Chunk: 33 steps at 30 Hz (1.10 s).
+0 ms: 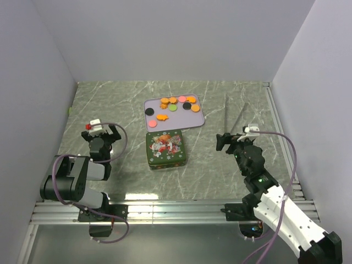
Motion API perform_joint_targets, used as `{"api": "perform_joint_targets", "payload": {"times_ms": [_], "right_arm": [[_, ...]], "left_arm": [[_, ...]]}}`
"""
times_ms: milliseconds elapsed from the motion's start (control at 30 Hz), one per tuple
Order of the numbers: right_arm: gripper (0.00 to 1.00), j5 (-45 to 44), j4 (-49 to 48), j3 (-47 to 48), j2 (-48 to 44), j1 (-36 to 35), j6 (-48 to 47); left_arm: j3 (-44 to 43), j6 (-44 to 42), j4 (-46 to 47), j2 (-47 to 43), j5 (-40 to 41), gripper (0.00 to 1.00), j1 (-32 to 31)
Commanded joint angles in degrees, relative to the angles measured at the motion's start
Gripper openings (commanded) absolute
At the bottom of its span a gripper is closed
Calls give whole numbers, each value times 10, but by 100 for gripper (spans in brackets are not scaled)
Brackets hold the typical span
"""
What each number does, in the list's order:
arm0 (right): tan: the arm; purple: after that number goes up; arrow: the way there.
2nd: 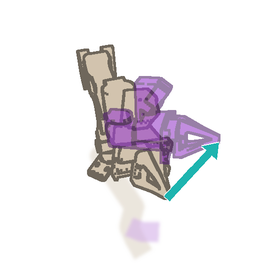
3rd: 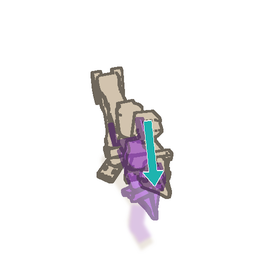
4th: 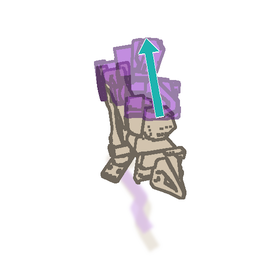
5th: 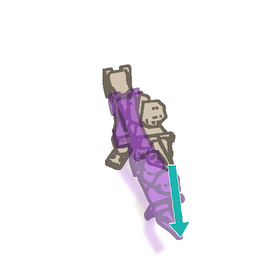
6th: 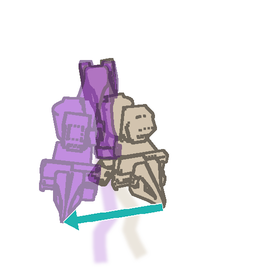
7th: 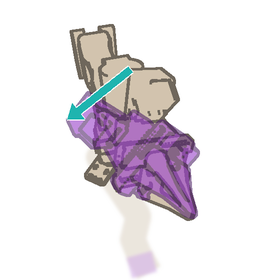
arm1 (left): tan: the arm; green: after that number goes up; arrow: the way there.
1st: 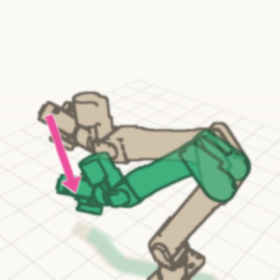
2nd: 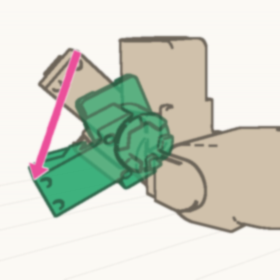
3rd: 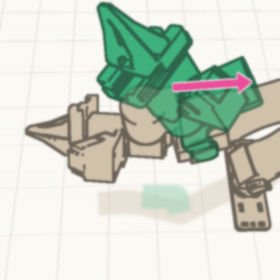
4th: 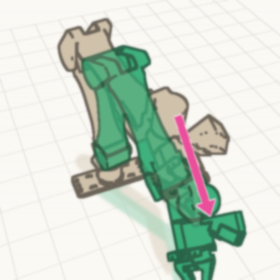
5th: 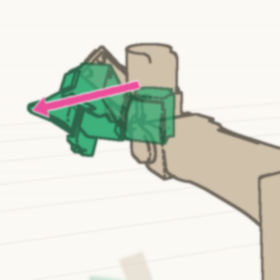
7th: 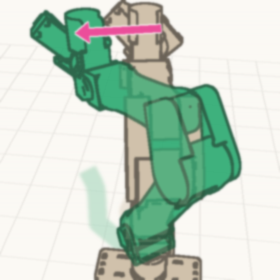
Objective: Pack the cookies
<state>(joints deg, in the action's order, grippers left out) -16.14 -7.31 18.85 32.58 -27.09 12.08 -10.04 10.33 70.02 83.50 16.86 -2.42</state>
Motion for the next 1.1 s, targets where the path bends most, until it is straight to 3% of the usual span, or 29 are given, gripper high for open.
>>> {"api": "perform_joint_targets", "payload": {"times_ms": [0,133,400,600,900,1033,1067], "right_arm": [[100,-33,-72,-17,26,13,-4],[100,-105,-128,-41,59,41,-4],[100,-65,-264,-59,165,139,-28],[100,-82,-374,-75,253,182,-19],[100,1,-494,-31,402,223,-49],[100,49,-522,-50,406,228,-71],[100,79,-585,-61,425,230,-81]], "left_arm": [[-26,-14,32,3,-54,99,3],[-39,-12,-1,3,-64,99,7],[-38,-12,2,2,-63,99,7],[-38,-12,0,2,-63,99,7],[-39,-12,-1,2,-63,100,7],[-38,-12,-1,1,-62,99,7],[-38,-12,0,2,-62,99,7]]}}
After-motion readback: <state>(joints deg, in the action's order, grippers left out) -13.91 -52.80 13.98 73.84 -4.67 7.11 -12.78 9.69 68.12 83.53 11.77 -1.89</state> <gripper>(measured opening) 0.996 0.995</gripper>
